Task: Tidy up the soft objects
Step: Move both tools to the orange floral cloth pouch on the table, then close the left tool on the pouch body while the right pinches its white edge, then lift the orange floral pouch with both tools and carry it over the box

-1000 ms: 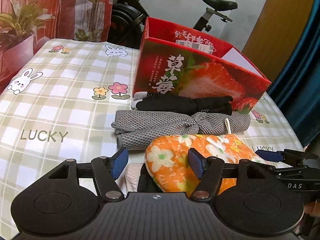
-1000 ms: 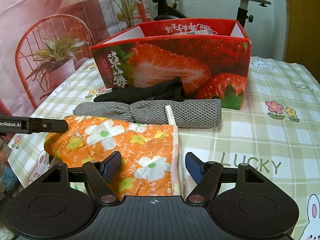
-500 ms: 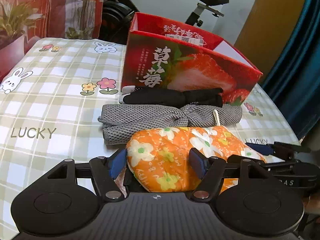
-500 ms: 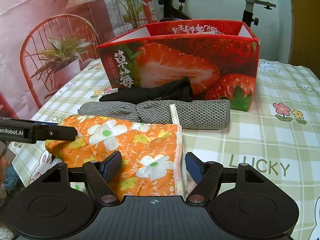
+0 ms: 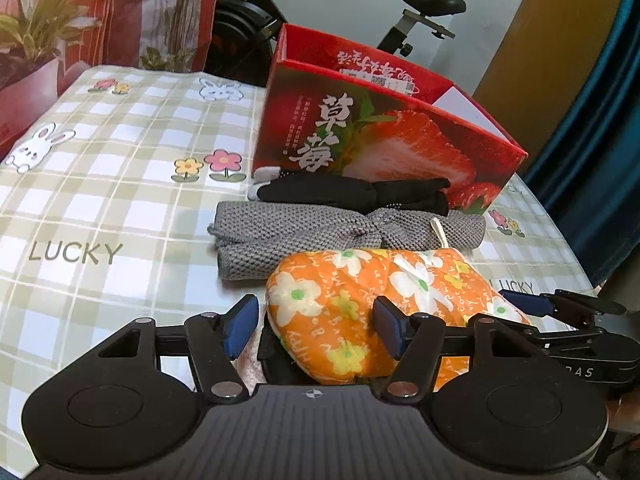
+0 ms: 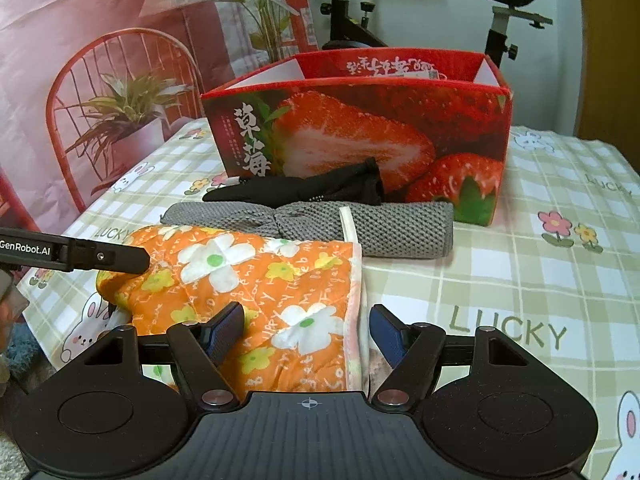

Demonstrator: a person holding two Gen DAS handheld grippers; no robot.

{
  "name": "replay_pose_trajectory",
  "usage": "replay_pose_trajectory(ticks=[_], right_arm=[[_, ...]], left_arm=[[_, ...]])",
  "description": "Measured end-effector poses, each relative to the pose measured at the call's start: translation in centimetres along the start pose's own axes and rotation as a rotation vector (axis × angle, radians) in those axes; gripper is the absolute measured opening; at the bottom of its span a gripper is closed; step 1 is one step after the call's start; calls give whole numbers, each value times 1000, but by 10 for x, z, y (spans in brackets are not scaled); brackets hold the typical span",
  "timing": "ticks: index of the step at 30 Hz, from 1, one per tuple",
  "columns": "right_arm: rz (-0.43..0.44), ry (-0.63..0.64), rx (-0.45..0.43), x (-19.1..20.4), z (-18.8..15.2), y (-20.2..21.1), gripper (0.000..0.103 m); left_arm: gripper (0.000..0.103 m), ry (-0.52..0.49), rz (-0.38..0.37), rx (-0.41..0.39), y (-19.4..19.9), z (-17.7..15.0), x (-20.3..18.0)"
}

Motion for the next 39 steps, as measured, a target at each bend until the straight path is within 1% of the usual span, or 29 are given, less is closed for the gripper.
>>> replay_pose_trajectory(ticks=[2,5,7,8,9,11,14,16,19,21,22,23,24,25,27,34,36,37,39], right_arm=[[8,-23,4,-2,-3,-2,67],[9,-25,3,-2,-3,-2,67],[8,-26,3,-2,-3,-2,67],[9,-27,2,-2,-3,-2,67],[9,-29,2,-1,-3,-2,67],[11,-32,2,-1,-3,-2,67],[20,-46,2,-1,-4,-3,67],[33,-61,3,-2,-4,-4,67],[44,-64,3,0,-4,-3,62],[33,-42,-11,2,-1,0,49],[30,-36,-18,2,1,2,46],[30,-35,-25,2,2,4,40],[32,-34,-33,2,4,6,31],[26,-33,-40,1,7,8,27],[27,-31,-49,0,10,10,11],[38,13,-110,7,31,25,10],[40,39,-146,7,49,33,10],[40,39,-146,7,49,33,10],[38,60,-174,6,64,39,10]], left_arm=[[65,7,-3,6,-2,-1,0],[65,19,-11,6,-3,-1,1],[63,27,-16,2,-3,-2,2],[54,29,-21,-1,-3,-2,2],[49,30,-23,-8,-2,-2,2],[31,25,-20,-29,2,1,2],[23,4,-35,-77,11,6,-3],[20,-25,-33,-106,16,9,-8],[19,-49,-31,-132,20,12,-13],[19,-46,-32,-141,22,14,-12],[19,-41,-31,-144,23,15,-12],[19,-37,-31,-147,23,15,-11],[18,-34,-29,-150,24,16,-10],[18,-33,-24,-155,24,17,-10],[18,-27,-21,-165,26,17,-8],[18,-22,-8,-196,32,27,-7],[18,-30,-12,-212,35,37,-9],[18,-36,-15,-223,37,43,-11],[18,-57,-21,-251,42,60,-16]])
Point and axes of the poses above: each gripper's, at about its wrist camera, not at the fingertips, and y roughly against the way its jaws point, x to its left, z to its top, the point moved 9 cm from there along -y, roughly the way its jaws point, and after that the axes turned 1 degree about y, right-handed, at the moved point
